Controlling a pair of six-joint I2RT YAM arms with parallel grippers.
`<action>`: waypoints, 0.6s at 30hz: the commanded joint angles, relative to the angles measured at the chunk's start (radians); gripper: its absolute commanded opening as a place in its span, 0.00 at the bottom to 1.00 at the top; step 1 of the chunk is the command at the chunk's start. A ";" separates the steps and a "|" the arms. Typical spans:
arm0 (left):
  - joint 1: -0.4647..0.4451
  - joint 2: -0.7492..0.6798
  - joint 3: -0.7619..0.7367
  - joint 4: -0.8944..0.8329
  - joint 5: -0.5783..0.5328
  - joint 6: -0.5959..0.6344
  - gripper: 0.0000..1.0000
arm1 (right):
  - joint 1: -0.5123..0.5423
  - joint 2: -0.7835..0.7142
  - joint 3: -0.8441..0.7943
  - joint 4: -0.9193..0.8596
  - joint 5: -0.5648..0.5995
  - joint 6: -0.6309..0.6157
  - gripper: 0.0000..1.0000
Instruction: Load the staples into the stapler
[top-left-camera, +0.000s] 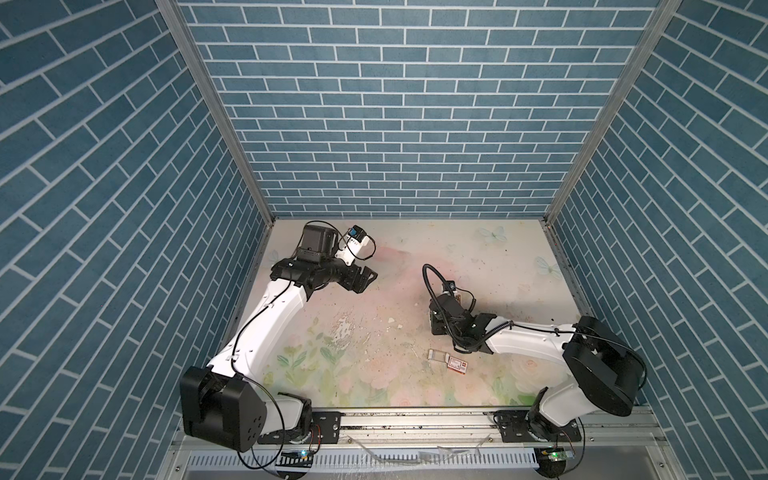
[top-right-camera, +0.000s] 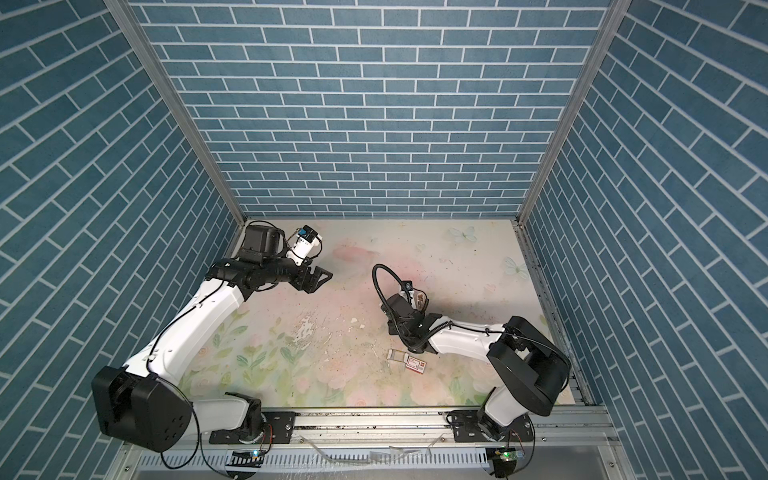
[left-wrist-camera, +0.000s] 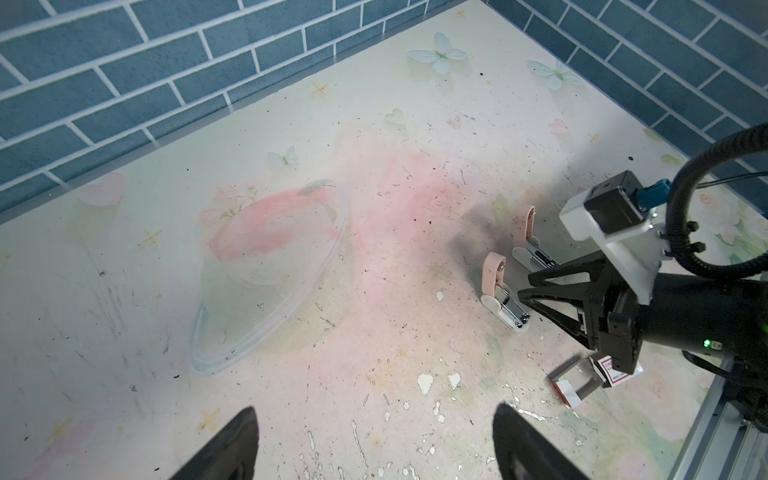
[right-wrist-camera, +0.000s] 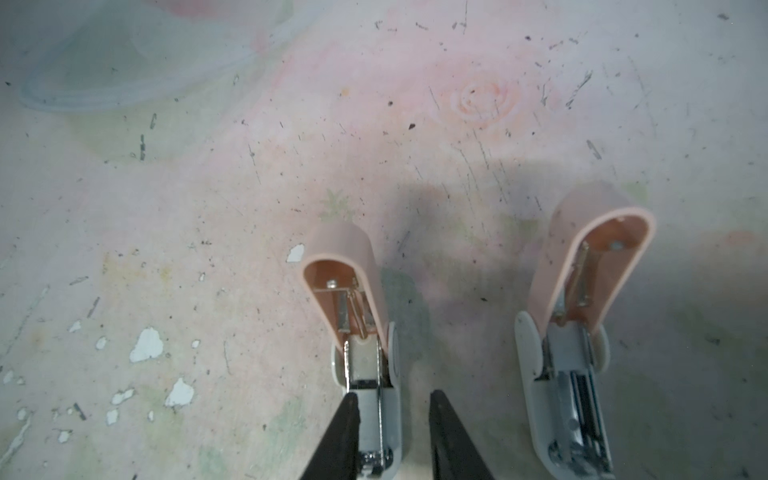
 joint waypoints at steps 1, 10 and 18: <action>0.006 -0.019 -0.005 0.009 -0.001 0.001 0.89 | -0.020 -0.016 0.036 -0.033 -0.003 -0.019 0.31; 0.006 -0.020 -0.010 0.012 0.006 -0.003 0.89 | -0.048 0.032 0.046 -0.004 -0.067 -0.018 0.31; 0.006 -0.020 -0.012 0.014 0.008 -0.004 0.89 | -0.050 0.066 0.063 -0.004 -0.097 -0.020 0.31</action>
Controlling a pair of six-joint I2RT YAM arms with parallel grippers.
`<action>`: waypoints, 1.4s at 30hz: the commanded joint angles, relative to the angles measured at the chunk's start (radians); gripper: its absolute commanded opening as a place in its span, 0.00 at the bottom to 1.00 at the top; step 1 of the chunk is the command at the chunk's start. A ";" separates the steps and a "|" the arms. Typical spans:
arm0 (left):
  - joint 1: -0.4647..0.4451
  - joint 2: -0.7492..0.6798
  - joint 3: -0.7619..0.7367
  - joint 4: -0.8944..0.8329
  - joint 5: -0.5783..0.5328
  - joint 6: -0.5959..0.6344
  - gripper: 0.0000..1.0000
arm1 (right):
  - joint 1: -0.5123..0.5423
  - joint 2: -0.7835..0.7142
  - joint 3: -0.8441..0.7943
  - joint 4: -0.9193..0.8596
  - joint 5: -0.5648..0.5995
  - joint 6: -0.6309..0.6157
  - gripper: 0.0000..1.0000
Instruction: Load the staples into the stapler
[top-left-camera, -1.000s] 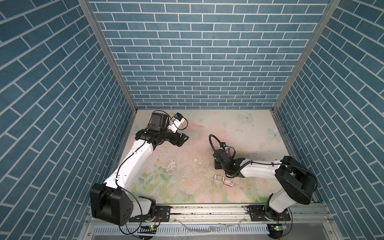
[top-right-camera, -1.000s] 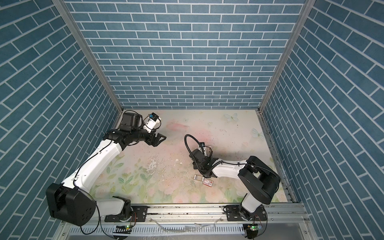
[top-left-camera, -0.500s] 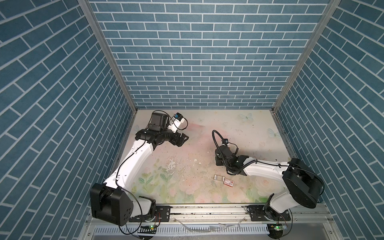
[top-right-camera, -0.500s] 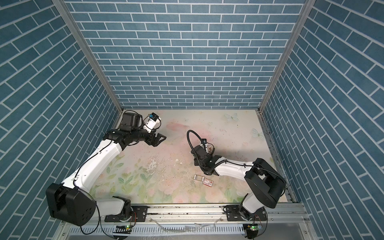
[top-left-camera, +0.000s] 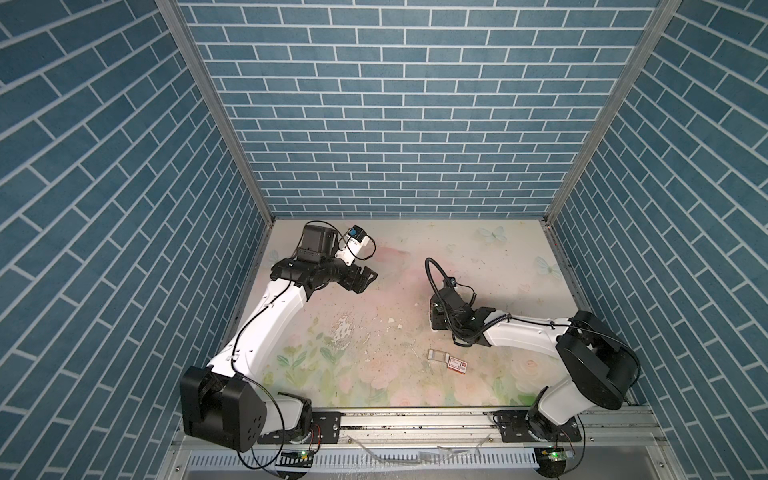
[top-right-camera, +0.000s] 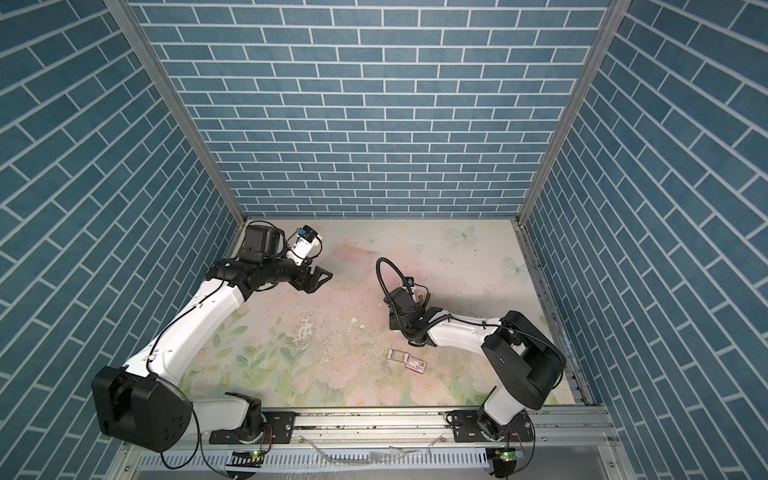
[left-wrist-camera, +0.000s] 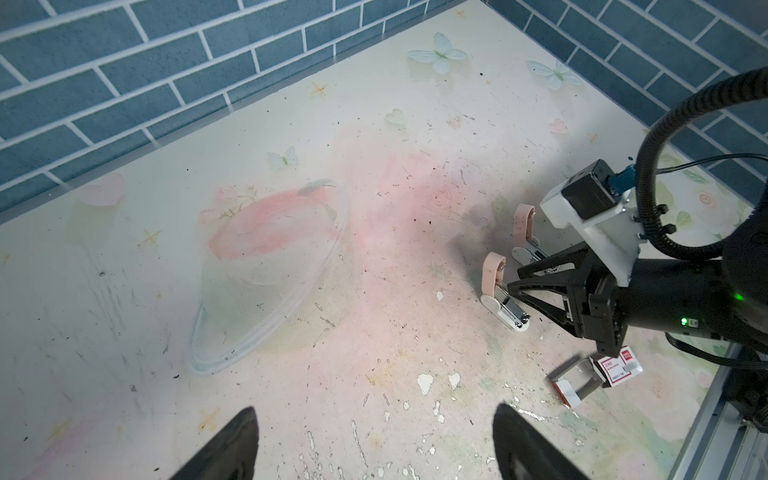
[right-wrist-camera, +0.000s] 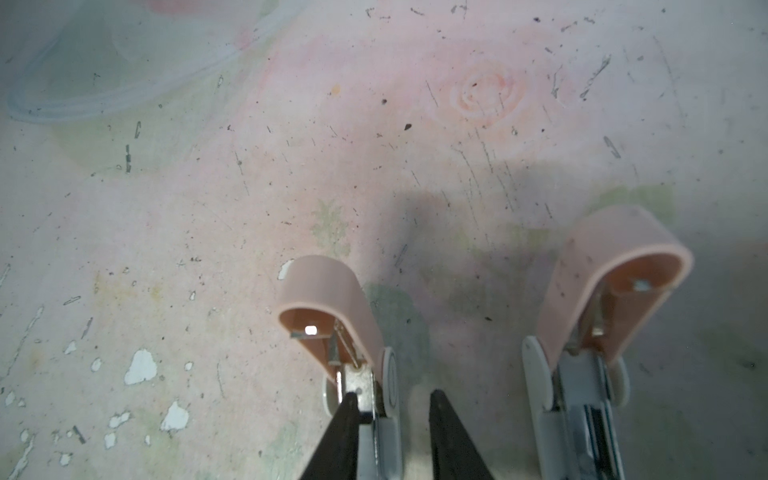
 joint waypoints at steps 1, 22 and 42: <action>0.006 -0.021 -0.011 0.014 0.006 -0.004 0.89 | -0.004 0.014 0.029 -0.003 -0.016 -0.014 0.31; 0.006 -0.031 -0.023 0.022 0.006 -0.004 0.90 | -0.008 0.035 0.002 -0.024 -0.034 0.001 0.31; 0.006 -0.026 -0.020 0.024 0.012 -0.009 0.90 | -0.009 0.032 -0.028 -0.030 -0.047 0.019 0.29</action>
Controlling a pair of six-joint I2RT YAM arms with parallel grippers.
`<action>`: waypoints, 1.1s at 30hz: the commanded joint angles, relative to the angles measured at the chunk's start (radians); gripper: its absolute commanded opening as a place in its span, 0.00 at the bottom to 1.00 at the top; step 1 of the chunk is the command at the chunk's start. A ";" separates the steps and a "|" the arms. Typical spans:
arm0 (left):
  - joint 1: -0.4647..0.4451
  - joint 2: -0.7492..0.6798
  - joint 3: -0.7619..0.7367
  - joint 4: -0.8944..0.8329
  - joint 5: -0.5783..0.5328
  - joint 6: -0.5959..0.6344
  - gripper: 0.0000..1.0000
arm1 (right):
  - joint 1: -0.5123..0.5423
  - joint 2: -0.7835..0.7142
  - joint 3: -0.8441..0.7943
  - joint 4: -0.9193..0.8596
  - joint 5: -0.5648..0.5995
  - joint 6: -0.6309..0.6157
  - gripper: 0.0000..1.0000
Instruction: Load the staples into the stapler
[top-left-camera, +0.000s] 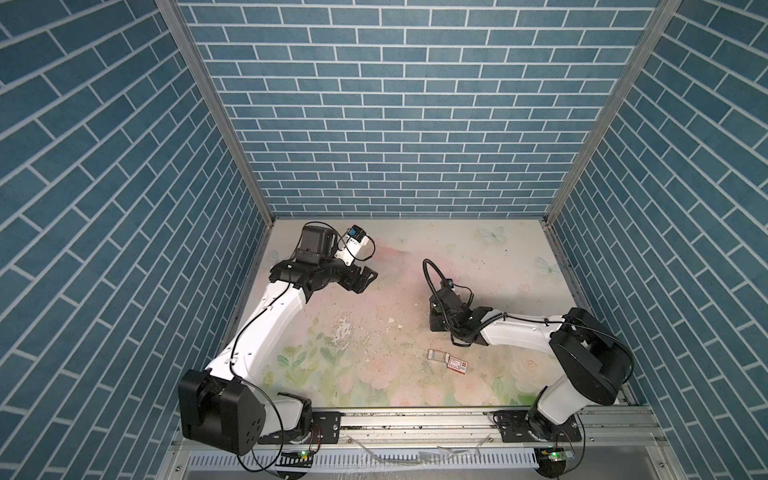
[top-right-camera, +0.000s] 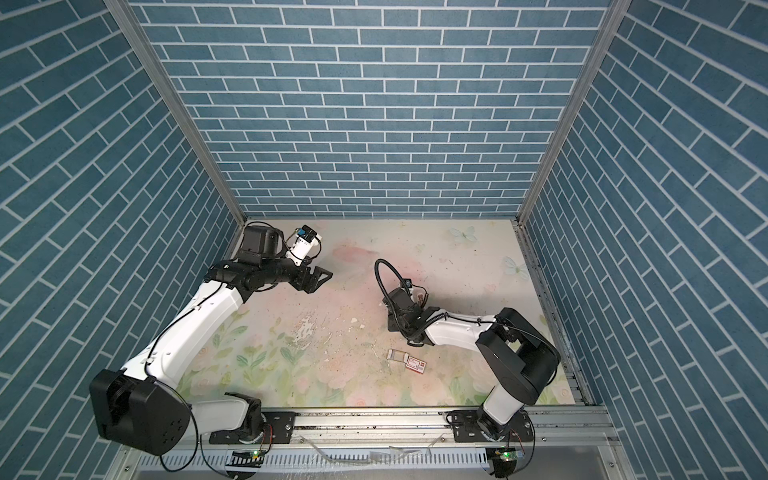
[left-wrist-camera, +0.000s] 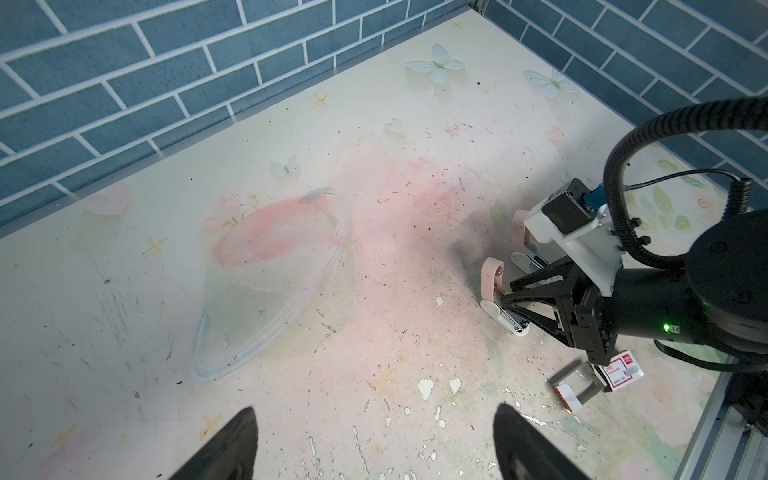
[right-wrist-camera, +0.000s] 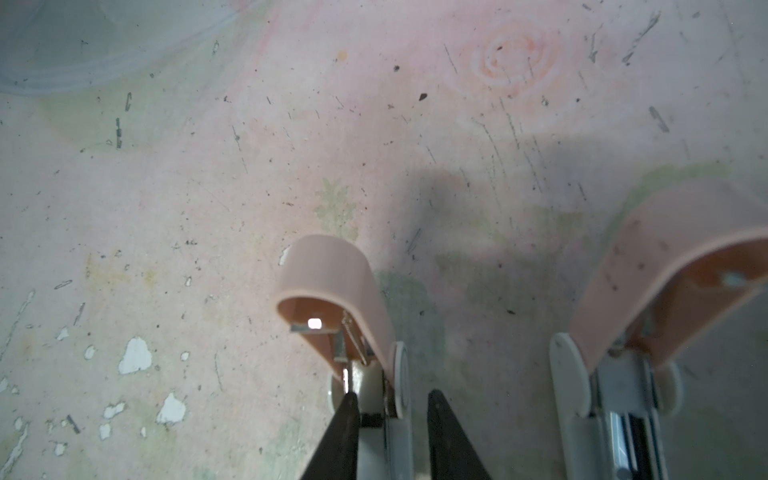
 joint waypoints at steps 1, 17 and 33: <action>0.006 -0.011 -0.008 0.002 0.010 -0.008 0.90 | -0.003 0.000 -0.031 -0.038 -0.010 0.019 0.29; 0.006 -0.011 -0.011 0.002 0.006 -0.008 0.90 | -0.001 -0.032 -0.058 -0.032 -0.019 0.027 0.29; 0.006 -0.006 -0.007 0.002 0.002 -0.006 0.90 | -0.002 -0.099 -0.050 -0.052 -0.012 0.011 0.29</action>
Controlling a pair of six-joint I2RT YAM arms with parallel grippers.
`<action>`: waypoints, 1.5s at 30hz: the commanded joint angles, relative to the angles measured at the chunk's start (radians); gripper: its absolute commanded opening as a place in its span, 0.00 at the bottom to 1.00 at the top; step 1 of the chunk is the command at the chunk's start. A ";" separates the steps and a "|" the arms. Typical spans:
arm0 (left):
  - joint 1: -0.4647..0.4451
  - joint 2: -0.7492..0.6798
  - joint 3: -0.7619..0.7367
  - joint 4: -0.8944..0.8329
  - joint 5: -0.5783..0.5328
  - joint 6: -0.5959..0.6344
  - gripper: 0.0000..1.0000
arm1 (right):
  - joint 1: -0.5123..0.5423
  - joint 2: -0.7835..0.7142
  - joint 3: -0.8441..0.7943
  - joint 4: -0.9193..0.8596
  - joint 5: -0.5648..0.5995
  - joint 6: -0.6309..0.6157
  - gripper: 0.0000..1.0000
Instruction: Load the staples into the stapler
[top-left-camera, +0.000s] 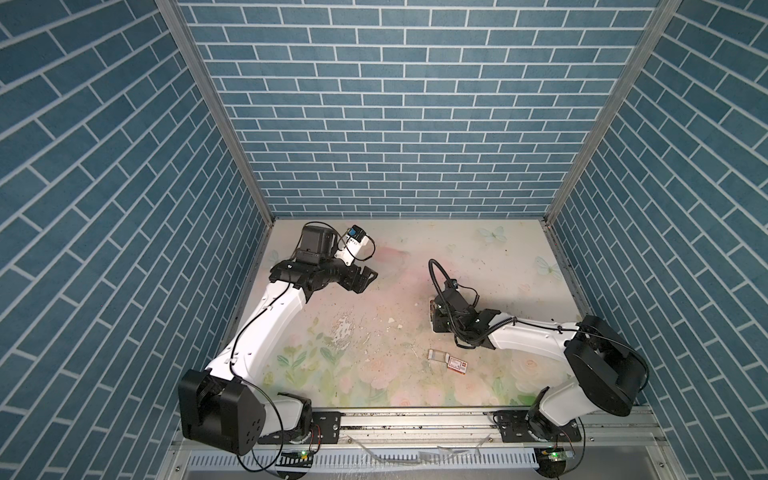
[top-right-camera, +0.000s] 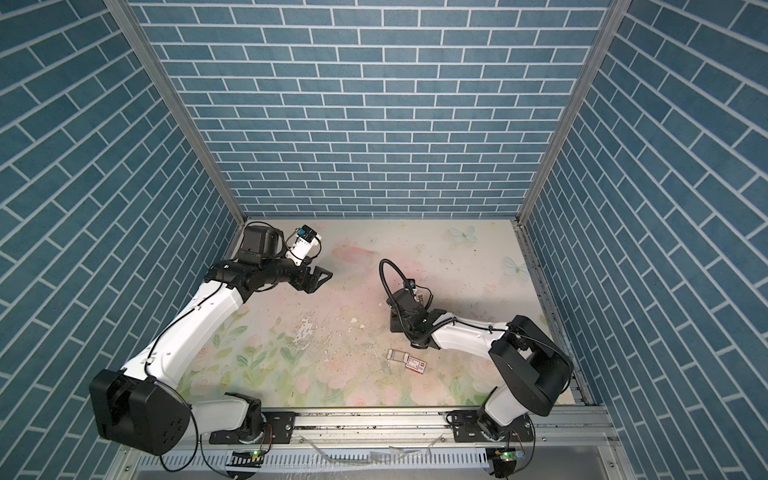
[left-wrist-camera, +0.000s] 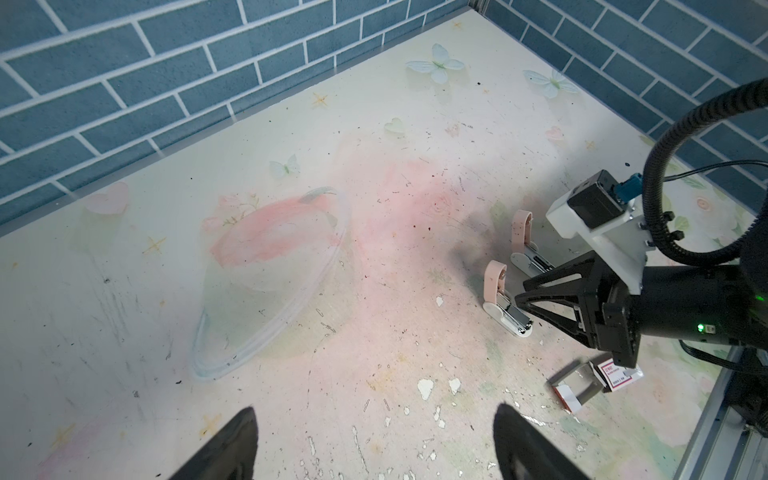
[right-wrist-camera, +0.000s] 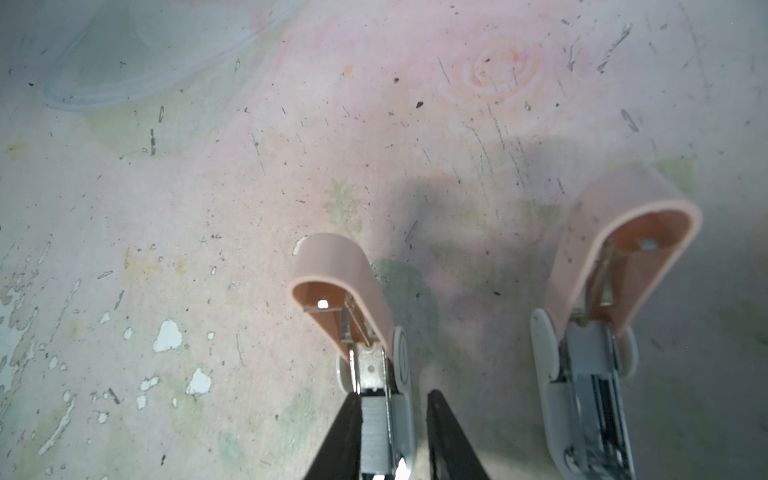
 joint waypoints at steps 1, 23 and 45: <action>0.006 -0.008 -0.008 0.002 0.003 -0.003 0.90 | -0.001 -0.014 -0.018 -0.034 -0.004 0.006 0.29; 0.006 -0.010 -0.012 0.006 0.002 -0.004 0.90 | 0.008 0.034 -0.061 -0.002 -0.036 0.035 0.28; 0.006 -0.014 0.000 0.004 0.005 -0.008 0.90 | 0.012 -0.181 0.020 -0.169 0.048 -0.006 0.29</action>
